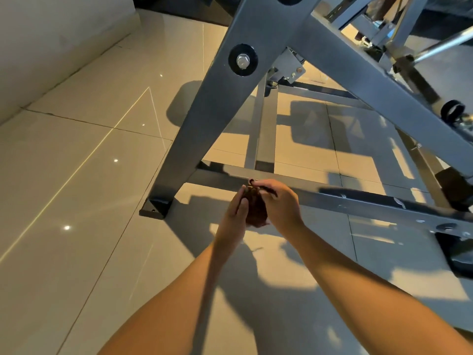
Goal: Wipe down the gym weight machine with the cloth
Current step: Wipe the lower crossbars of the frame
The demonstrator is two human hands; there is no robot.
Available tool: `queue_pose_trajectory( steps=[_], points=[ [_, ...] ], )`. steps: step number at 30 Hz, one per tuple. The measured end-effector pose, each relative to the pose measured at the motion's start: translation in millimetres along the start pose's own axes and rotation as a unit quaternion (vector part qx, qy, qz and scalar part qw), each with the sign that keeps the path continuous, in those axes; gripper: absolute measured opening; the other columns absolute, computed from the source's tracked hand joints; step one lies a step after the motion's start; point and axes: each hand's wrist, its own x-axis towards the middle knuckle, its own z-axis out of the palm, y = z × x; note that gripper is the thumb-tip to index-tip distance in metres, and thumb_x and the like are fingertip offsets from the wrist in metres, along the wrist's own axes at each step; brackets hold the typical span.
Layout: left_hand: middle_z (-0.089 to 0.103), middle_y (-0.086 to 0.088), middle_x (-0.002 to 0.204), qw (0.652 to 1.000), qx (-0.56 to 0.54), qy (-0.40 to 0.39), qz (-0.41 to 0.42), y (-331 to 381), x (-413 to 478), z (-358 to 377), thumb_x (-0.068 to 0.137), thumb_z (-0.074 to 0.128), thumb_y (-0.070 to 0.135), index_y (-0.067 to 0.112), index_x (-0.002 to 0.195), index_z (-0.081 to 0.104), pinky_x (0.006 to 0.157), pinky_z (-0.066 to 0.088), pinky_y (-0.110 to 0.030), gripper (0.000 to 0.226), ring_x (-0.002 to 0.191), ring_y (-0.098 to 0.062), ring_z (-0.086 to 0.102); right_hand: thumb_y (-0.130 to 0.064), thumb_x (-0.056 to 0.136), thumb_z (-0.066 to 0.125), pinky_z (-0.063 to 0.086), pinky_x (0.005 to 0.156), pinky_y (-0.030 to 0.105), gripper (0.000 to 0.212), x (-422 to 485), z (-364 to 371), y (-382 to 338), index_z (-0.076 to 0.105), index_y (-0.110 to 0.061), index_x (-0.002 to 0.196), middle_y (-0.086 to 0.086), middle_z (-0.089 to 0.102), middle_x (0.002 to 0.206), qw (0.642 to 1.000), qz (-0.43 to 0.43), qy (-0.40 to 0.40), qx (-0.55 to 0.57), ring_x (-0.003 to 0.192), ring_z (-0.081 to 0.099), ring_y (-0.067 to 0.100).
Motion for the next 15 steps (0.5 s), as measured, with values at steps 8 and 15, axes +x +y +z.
queue_pose_trajectory(
  steps=[8,15],
  points=[
    [0.068,0.003,0.108,0.988,-0.006,0.155,-0.006,-6.0,5.7,-18.6,0.099,0.062,0.011,0.021,0.124,0.059,0.078,0.057,-0.017,0.026,0.101,-0.015,0.066,-0.013,0.108,0.042,0.044,0.092,0.011,0.034,-11.1,20.2,-18.1,0.065,-0.017,0.132,0.004,0.067,0.126,0.986,-0.036,-0.157,0.04,0.114,0.06,0.015],
    [0.065,0.005,0.117,0.943,0.041,0.331,-0.009,-6.5,43.6,-7.6,0.094,0.069,0.015,0.016,0.127,0.067,0.074,0.042,-0.004,0.033,0.106,-0.009,0.055,-0.025,0.108,0.041,0.031,0.121,0.044,0.04,10.3,-3.6,22.2,0.049,-0.016,0.146,0.006,0.049,0.15,0.993,0.081,-0.073,-0.037,0.14,0.042,0.026]
  ],
)
